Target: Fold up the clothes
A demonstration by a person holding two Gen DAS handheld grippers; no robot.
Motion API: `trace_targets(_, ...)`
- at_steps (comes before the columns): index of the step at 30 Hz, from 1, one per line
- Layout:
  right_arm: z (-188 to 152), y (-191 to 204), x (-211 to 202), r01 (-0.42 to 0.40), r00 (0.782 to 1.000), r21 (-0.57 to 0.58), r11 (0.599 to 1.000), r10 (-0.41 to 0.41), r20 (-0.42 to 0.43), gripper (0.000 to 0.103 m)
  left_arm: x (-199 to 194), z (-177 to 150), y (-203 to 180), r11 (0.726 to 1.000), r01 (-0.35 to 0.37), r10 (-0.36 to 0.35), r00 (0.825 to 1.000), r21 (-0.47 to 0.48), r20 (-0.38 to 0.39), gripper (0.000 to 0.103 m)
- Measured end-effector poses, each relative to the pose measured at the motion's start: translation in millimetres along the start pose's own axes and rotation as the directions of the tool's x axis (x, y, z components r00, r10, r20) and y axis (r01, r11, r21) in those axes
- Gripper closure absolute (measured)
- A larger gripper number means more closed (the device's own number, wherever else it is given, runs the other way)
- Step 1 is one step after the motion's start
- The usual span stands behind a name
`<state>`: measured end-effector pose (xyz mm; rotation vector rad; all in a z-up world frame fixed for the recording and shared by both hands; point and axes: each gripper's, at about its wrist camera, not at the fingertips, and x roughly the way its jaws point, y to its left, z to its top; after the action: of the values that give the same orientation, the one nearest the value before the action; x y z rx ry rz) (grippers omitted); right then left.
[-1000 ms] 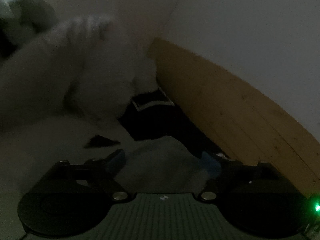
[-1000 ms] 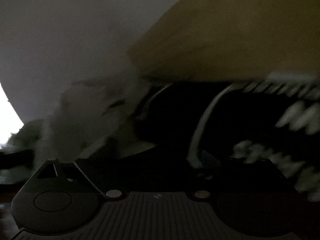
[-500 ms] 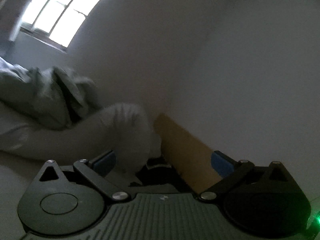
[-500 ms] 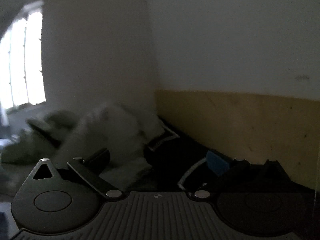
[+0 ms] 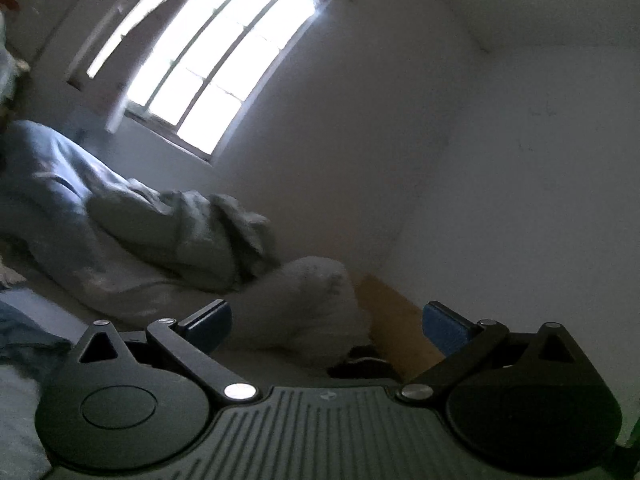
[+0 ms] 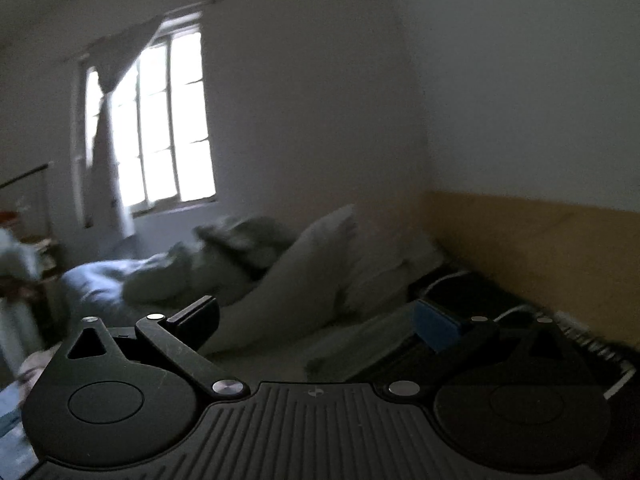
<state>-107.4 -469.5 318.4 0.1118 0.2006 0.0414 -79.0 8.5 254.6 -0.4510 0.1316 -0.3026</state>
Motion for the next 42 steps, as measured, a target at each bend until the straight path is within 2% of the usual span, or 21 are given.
trace_targets(7,-48.3,75.9,-20.2,-0.088,0.995,-0.061,0.994,0.086,-0.044,0.0,-47.7,-40.2,25.0,0.987,-0.101,0.093,0.993,0.125,0.068,0.0)
trace_targets(9,-67.9,94.1,-20.7,-0.091,0.994,-0.076,0.993,0.086,-0.069,0.0,-50.8,-56.5,28.8,0.976,-0.139,0.132,0.99,0.167,0.052,0.0)
trace_targets(11,-92.6,111.2,-12.1,-0.088,0.991,-0.096,0.991,0.077,-0.114,0.0,-39.4,-75.1,32.6,0.961,-0.169,0.175,0.984,0.221,-0.01,0.0)
trace_targets(13,-122.7,129.4,0.6,-0.083,0.985,-0.126,0.989,0.062,-0.163,0.0,-26.2,-96.4,38.9,0.943,-0.213,0.245,0.964,0.256,-0.101,0.0)
trace_targets(15,-155.3,147.5,14.6,-0.094,0.974,-0.162,0.982,0.057,-0.218,0.0,-13.2,-117.5,48.0,0.926,-0.266,0.32,0.93,0.266,-0.184,0.0)
trace_targets(19,-214.2,169.4,43.1,-0.106,0.933,-0.149,0.983,0.047,-0.356,0.0,6.6,-150.9,67.3,0.909,-0.343,0.405,0.861,0.236,-0.308,0.0)
trace_targets(20,-227.0,173.4,45.9,-0.1,0.925,-0.15,0.984,0.037,-0.379,0.0,6.7,-157.0,70.6,0.904,-0.356,0.418,0.849,0.235,-0.322,0.0)
trace_targets(22,-248.2,175.8,50.0,-0.077,0.912,-0.149,0.986,0.009,-0.41,0.0,8.0,-167.3,73.3,0.896,-0.364,0.435,0.832,0.254,-0.344,0.0)
trace_targets(25,-270.0,171.3,52.1,-0.035,0.895,-0.13,0.991,-0.027,-0.446,0.0,12.7,-178.0,70.7,0.869,-0.368,0.476,0.804,0.33,-0.356,0.0)
trace_targets(29,-286.3,166.6,56.3,-0.007,0.866,-0.122,0.993,-0.055,-0.497,0.0,18.0,-188.4,65.2,0.857,-0.358,0.492,0.782,0.371,-0.383,0.0)
trace_targets(32,-293.4,167.0,51.5,-0.003,0.859,-0.14,0.99,-0.069,-0.507,0.0,3.8,-200.1,64.2,0.848,-0.351,0.499,0.779,0.397,-0.38,0.0)
trace_targets(35,-297.4,168.2,48.0,-0.008,0.852,-0.137,0.991,-0.065,-0.52,0.0,-3.2,-203.8,62.5,0.857,-0.347,0.487,0.786,0.381,-0.38,0.0)
trace_targets(42,-300.3,177.3,37.6,-0.029,0.846,-0.133,0.991,-0.047,-0.531,0.0,1.2,-219.7,71.4,0.867,-0.335,0.474,0.784,0.369,-0.401,0.0)
